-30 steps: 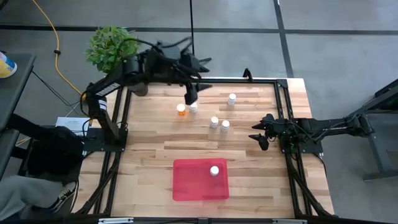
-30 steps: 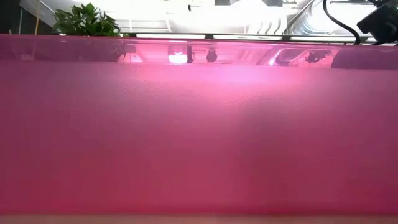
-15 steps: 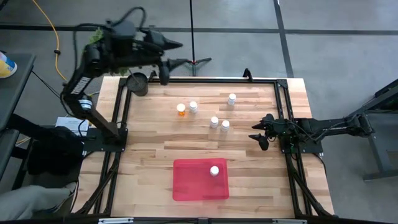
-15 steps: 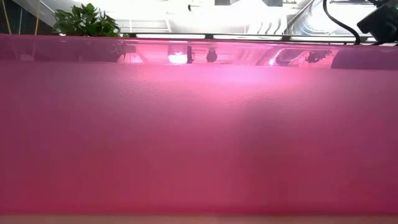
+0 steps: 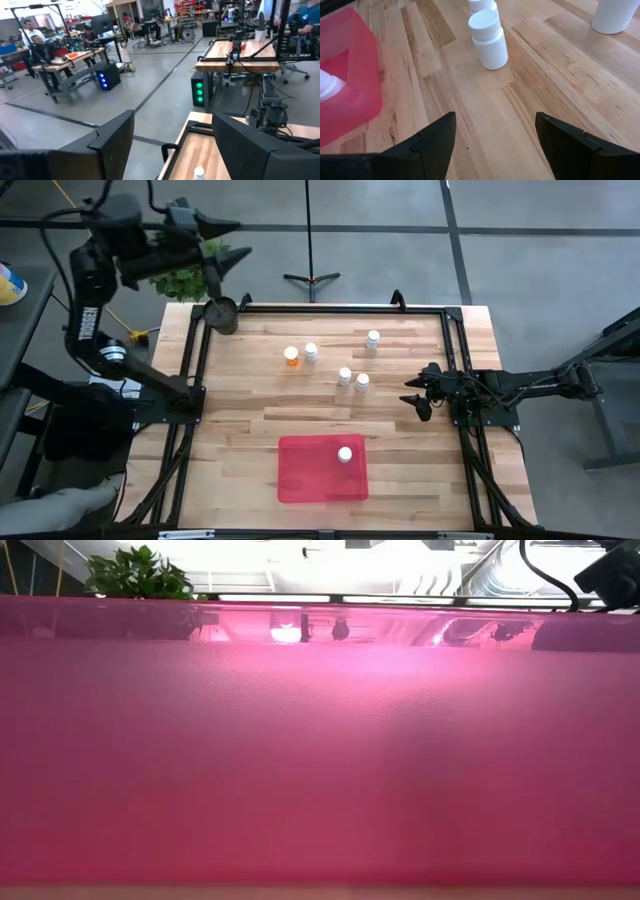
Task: Pick and place pill bottles into a basket
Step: Put the orange pill bottle into the pink bin
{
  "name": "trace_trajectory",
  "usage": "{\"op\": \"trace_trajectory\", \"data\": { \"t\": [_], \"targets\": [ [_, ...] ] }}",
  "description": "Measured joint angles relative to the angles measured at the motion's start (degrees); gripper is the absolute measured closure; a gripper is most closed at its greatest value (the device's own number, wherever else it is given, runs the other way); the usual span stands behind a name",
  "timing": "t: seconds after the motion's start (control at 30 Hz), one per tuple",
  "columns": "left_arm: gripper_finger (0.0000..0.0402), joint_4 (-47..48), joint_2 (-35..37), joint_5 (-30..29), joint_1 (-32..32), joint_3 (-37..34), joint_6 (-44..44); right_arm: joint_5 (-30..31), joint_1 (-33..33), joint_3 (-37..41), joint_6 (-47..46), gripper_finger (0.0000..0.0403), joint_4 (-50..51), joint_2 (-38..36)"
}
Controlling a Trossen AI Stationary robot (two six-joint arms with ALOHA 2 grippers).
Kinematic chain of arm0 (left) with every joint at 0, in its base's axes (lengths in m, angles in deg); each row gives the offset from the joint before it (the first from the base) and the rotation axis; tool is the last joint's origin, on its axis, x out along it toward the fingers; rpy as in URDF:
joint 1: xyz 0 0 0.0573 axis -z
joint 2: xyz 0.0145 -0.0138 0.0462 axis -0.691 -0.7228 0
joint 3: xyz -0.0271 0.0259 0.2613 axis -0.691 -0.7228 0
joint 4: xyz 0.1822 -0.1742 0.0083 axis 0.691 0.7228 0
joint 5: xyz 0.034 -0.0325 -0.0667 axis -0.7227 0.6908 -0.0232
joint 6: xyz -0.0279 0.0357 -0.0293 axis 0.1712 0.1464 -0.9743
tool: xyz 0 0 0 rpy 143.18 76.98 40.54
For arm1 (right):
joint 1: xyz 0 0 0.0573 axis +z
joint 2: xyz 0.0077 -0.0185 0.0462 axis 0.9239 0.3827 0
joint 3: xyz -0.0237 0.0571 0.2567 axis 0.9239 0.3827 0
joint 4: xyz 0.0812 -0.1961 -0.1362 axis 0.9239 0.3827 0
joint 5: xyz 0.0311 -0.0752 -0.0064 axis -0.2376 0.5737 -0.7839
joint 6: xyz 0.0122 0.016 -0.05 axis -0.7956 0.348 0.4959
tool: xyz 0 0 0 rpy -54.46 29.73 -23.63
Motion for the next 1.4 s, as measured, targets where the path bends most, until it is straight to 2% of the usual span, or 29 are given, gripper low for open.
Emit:
{"op": "trace_trajectory", "data": {
  "t": [0.17,0.4,0.53,0.67,0.8,1.0,1.13,1.27,1.4],
  "targets": [
    [0.0103,-1.5,4.4,0.1,-3.1,-5.2,0.0,0.0,0.0,0.0,0.0,0.0139,0.0,0.0],
    [0.0103,-8.2,10.1,0.2,-8.1,-17.6,0.0,0.4,0.0,0.0,-0.1,0.0139,-0.4,0.0],
    [0.0103,-14.8,12.5,4.4,-12.1,-25.7,-0.4,0.4,0.0,0.0,-1.5,0.0139,-0.4,0.0],
    [0.0103,-21.7,15.1,8.0,-16.5,-30.3,-1.6,-0.1,0.0,0.0,-1.6,0.0139,-0.4,0.0],
    [0.0103,-24.0,16.3,11.1,-21.8,-31.3,-2.0,-0.2,0.0,0.0,-2.5,0.0139,-0.4,0.0],
    [0.0103,-24.7,14.6,19.3,-30.8,-31.3,-2.0,0.3,0.0,0.0,-2.6,0.0139,-0.4,0.0],
    [0.0103,-23.6,10.8,27.8,-37.3,-31.3,-3.5,0.3,0.0,0.0,-2.6,0.0139,-0.4,0.0],
    [0.0103,-20.1,6.8,33.1,-41.4,-30.3,-4.1,0.3,0.0,0.0,-2.6,0.0139,-0.4,0.0],
    [0.0103,-13.2,2.7,35.5,-42.3,-26.5,-1.0,0.2,0.0,0.0,-2.6,0.0139,-0.4,0.0]
  ]
}}
